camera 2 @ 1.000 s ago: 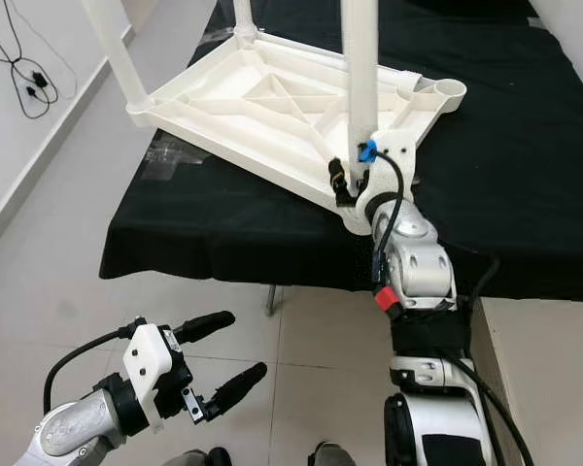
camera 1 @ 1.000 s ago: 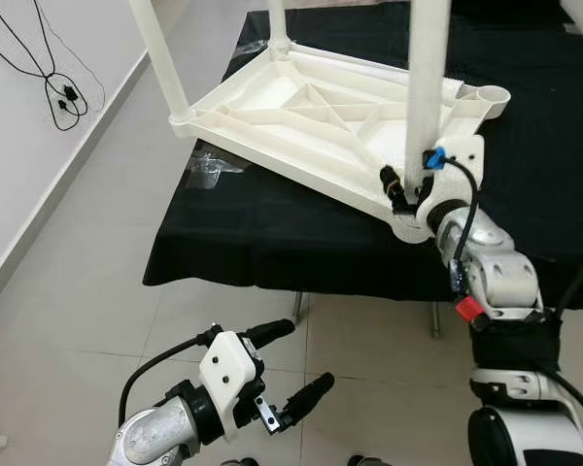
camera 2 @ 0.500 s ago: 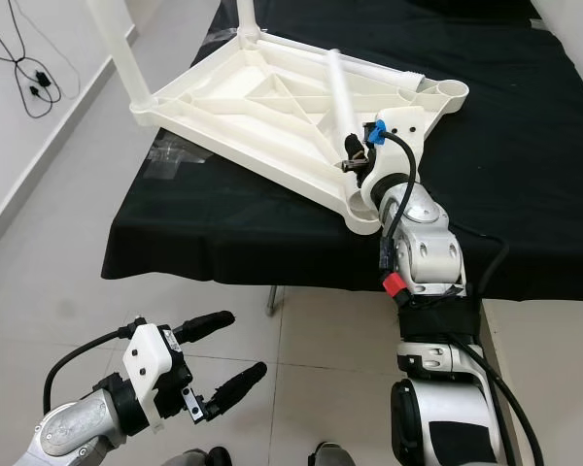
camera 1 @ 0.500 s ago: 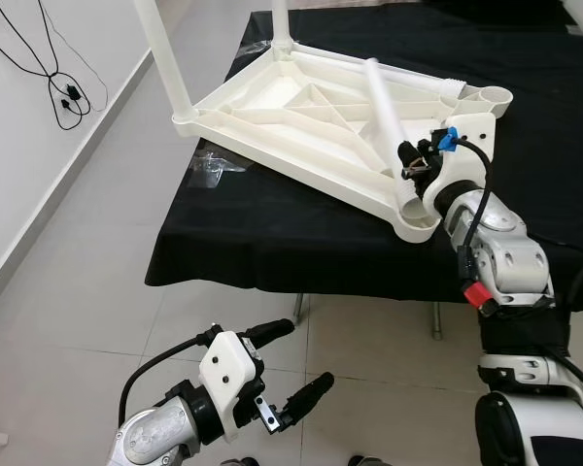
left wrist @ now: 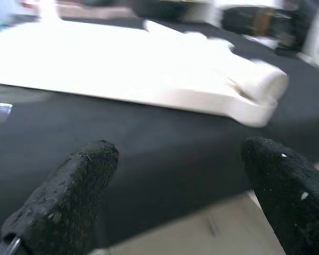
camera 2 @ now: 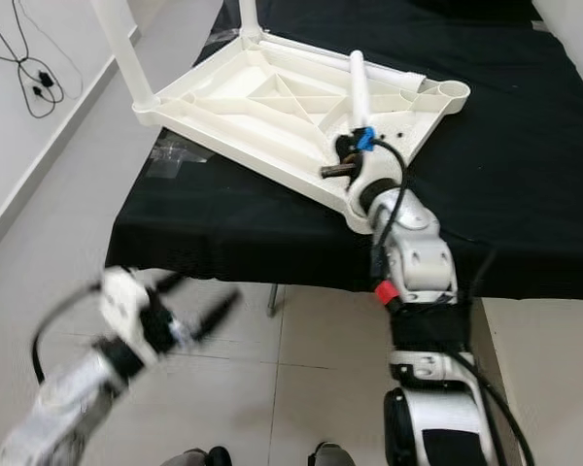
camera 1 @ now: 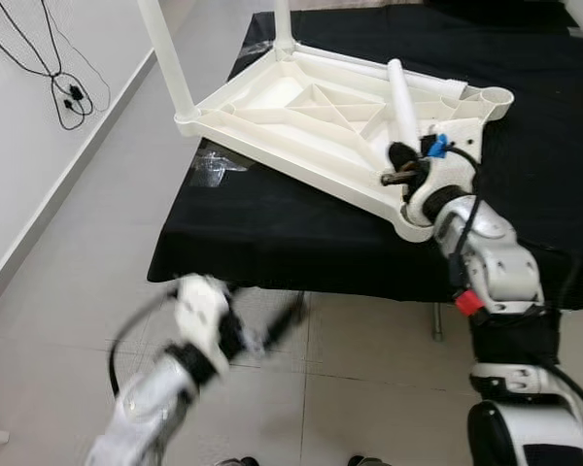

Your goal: Building children table

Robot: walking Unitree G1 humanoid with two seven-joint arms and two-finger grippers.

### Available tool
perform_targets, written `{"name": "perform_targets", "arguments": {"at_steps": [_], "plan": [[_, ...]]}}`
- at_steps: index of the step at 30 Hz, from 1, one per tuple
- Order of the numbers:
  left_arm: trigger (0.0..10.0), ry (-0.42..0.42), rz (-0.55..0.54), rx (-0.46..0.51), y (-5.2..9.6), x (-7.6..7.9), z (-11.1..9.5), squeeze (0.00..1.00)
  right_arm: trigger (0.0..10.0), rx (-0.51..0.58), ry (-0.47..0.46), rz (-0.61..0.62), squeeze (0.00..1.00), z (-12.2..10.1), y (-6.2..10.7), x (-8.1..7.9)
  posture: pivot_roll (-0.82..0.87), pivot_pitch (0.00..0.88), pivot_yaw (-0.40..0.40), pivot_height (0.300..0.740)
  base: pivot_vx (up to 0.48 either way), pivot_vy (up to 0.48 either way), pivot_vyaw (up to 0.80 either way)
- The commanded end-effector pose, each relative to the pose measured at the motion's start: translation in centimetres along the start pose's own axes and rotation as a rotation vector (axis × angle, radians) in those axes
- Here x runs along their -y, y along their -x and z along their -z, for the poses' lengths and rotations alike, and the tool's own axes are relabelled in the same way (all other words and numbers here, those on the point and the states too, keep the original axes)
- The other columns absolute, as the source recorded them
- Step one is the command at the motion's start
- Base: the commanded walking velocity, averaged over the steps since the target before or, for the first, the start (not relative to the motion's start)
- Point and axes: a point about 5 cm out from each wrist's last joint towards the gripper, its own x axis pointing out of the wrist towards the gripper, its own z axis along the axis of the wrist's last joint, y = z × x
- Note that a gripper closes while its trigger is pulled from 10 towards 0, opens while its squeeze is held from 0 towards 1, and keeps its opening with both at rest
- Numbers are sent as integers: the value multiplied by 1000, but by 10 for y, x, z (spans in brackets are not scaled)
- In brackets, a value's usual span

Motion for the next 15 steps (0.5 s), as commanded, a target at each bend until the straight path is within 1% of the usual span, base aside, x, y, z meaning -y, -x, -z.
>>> {"name": "perform_targets", "arguments": {"at_steps": [1, 3, 5, 6, 7, 8, 10, 11, 12, 13, 15], "plan": [[10000, 41, -46, -31, 3, -7, 6, 0, 10000, 25, -16, -22, 0, -1, 2, -4, -27, 209, 40, 740, 0, 0, 0], [10000, 72, -52, 49, -6, -13, -12, 0, 10000, 44, -35, -48, 0, -5, 2, -11, -28, 203, 41, 740, 137, 0, 0], [10000, 72, -52, 49, -6, -13, -12, 0, 10000, 44, -35, -48, 0, -5, 2, -11, -28, 203, 41, 740, 274, 0, 0], [10000, 79, -53, 79, -8, -15, -19, 0, 10000, 47, -42, -59, 0, -6, 2, -13, -28, 203, 41, 740, 274, 0, 0], [10000, 87, -67, 119, -12, -18, -28, 0, 10000, 57, -49, -80, 0, -7, 3, -17, -28, 195, 39, 740, 461, 0, -800], [10000, 87, -67, 119, -12, -18, -28, 0, 10000, 57, -49, -80, 0, -7, 3, -17, -28, 195, 39, 740, 461, 0, -800], [10000, 93, -89, 154, -17, -23, -37, 0, 10000, 53, -52, -117, 0, -6, 5, -23, -30, 190, 38, 740, 480, 0, 0], [10000, 93, -89, 154, -17, -23, -37, 0, 10000, 53, -52, -117, 0, -6, 5, -23, -30, 190, 38, 740, 480, 0, 0], [10000, 97, -97, 155, -19, -23, -38, 0, 10000, 71, -45, -142, 0, -7, 5, -27, -31, 183, 37, 740, 480, 0, -800], [10000, 97, -97, 155, -19, -23, -38, 0, 10000, 71, -45, -142, 0, -7, 5, -27, -31, 183, 37, 740, 480, 0, -800], [10000, 95, -93, 139, -20, -20, -35, 0, 10000, 84, -55, -137, 0, -8, 6, -26, -31, 177, 37, 740, 480, 0, 0]]}}
